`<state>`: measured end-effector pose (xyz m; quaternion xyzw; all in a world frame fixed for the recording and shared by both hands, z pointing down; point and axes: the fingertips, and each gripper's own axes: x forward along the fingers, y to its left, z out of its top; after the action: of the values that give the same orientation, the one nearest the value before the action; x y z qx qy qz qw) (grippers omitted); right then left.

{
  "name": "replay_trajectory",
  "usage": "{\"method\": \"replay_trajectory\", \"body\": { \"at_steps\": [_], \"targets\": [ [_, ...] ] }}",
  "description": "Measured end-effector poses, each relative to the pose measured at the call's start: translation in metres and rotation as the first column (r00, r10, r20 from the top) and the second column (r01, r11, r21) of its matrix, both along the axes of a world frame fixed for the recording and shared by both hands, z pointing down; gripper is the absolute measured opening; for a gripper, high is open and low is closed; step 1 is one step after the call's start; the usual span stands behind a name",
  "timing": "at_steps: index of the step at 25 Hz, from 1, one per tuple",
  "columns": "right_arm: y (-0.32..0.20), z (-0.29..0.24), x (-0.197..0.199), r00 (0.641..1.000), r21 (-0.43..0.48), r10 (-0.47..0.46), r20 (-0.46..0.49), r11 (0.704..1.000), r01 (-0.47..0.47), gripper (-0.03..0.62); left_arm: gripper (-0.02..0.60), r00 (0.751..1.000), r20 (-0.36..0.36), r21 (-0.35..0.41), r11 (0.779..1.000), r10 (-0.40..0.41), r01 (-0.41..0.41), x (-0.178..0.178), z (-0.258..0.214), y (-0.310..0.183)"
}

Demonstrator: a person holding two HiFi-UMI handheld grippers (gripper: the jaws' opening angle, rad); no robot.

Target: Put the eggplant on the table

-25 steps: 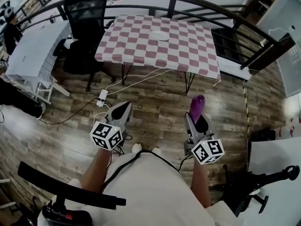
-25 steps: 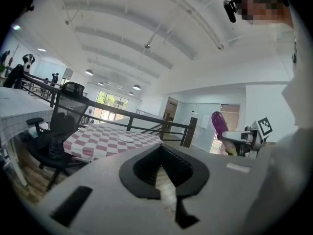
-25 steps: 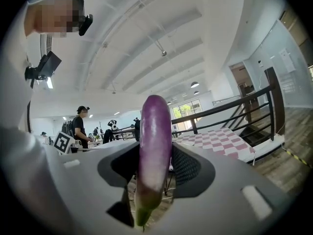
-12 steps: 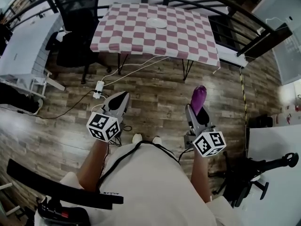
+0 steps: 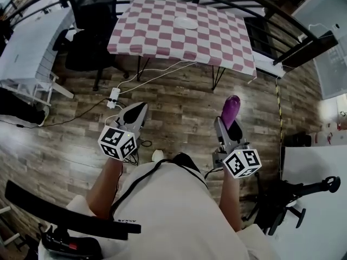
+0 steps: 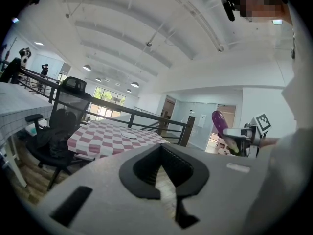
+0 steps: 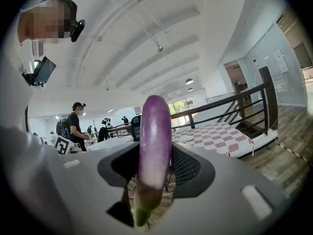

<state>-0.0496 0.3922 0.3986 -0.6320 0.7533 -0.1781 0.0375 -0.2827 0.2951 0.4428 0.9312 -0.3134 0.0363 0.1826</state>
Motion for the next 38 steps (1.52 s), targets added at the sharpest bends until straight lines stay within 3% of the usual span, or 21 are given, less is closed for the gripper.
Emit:
{"method": "replay_trajectory", "body": {
  "at_steps": [8,20,27,38],
  "targets": [
    [-0.005,-0.001,-0.018,1.0,-0.008,-0.024,-0.008,1.0,0.024,0.202,0.005,1.0,-0.004,-0.026,0.999,-0.024,0.024,-0.02,0.01,0.003],
    [-0.026,0.012,-0.013,0.997,-0.012,-0.072,0.002,0.997,0.072,0.202,0.005,0.999,0.004,-0.031,0.999,-0.044,0.044,-0.005,0.018,-0.006],
    [-0.067,0.014,0.021,0.997,-0.011,-0.076,0.019,0.997,0.077,0.202,0.005,0.998,0.027,-0.029,0.998,-0.053,0.053,0.025,0.017,-0.047],
    [-0.157,0.005,0.085,0.99,0.005,-0.143,-0.016,0.99,0.143,0.202,0.005,0.995,0.055,0.011,0.996,-0.086,0.085,0.102,-0.004,-0.128]
  ]
}}
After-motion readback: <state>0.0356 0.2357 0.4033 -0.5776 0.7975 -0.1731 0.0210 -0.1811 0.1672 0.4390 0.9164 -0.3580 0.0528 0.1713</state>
